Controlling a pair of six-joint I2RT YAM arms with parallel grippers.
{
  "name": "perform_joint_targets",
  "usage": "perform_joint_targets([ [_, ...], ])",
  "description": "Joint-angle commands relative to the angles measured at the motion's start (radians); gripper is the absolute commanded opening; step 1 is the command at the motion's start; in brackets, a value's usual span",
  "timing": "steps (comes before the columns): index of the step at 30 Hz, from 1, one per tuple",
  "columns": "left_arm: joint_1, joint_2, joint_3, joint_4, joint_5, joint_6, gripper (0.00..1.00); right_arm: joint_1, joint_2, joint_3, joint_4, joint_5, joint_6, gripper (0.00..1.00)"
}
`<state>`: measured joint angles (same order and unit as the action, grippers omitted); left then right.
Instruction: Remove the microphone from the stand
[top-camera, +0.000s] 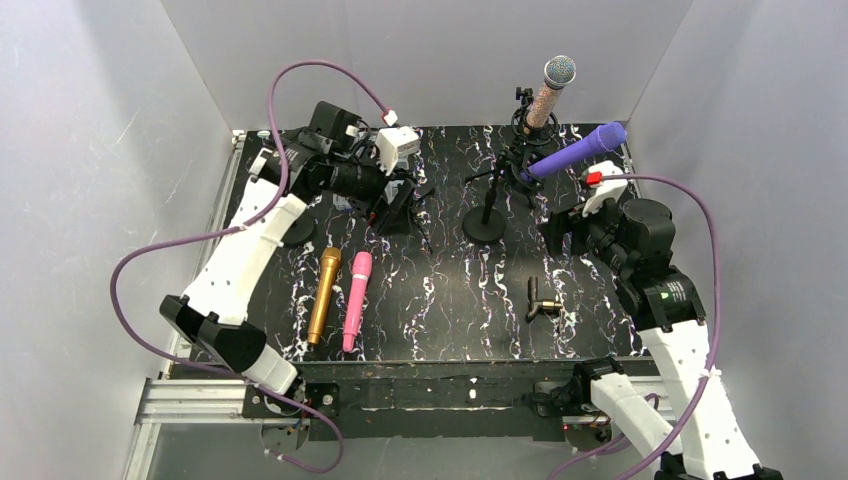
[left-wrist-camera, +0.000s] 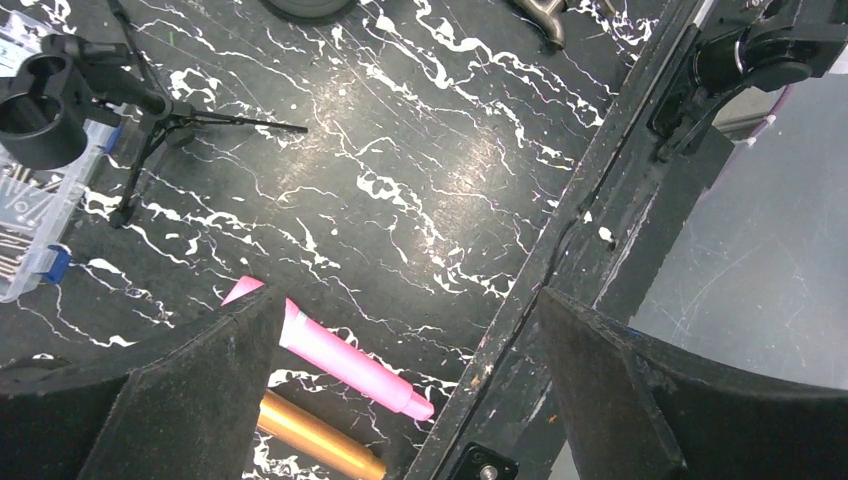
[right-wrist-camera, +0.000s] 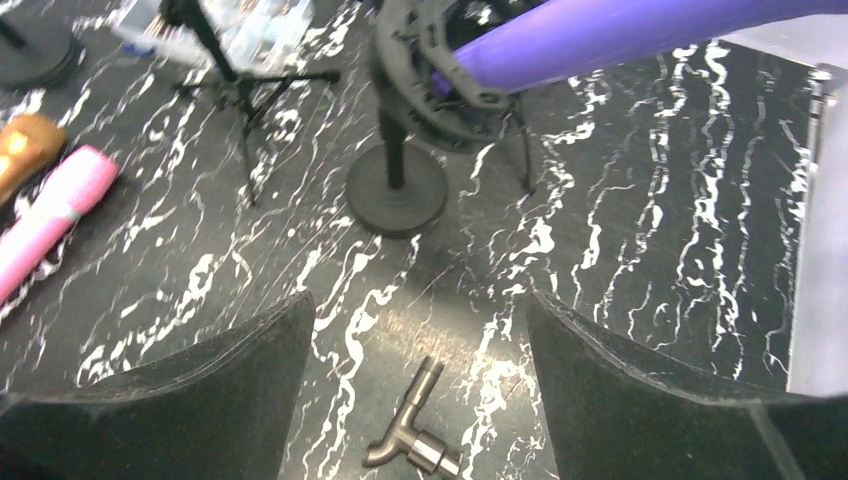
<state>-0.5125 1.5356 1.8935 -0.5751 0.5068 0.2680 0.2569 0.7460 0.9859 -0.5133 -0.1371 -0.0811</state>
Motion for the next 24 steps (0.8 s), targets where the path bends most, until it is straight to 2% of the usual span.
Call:
perform_joint_targets([
  [1,-0.016,-0.001,0.003,-0.033,0.042,0.004,0.98,-0.034,0.006,0.004,0.131,0.097,0.101,0.85],
  [11,-0.024,-0.047,-0.096,-0.015,0.031,0.071,0.98,-0.047,0.133,0.050,0.316,0.057,0.200,0.82],
  [15,-0.026,-0.043,-0.099,-0.014,0.025,0.070,0.98,-0.051,0.199,0.049,0.438,0.090,0.246,0.82],
  [24,-0.029,-0.031,-0.103,0.007,0.026,0.048,0.98,-0.060,0.222,0.016,0.533,0.168,0.271,0.82],
])
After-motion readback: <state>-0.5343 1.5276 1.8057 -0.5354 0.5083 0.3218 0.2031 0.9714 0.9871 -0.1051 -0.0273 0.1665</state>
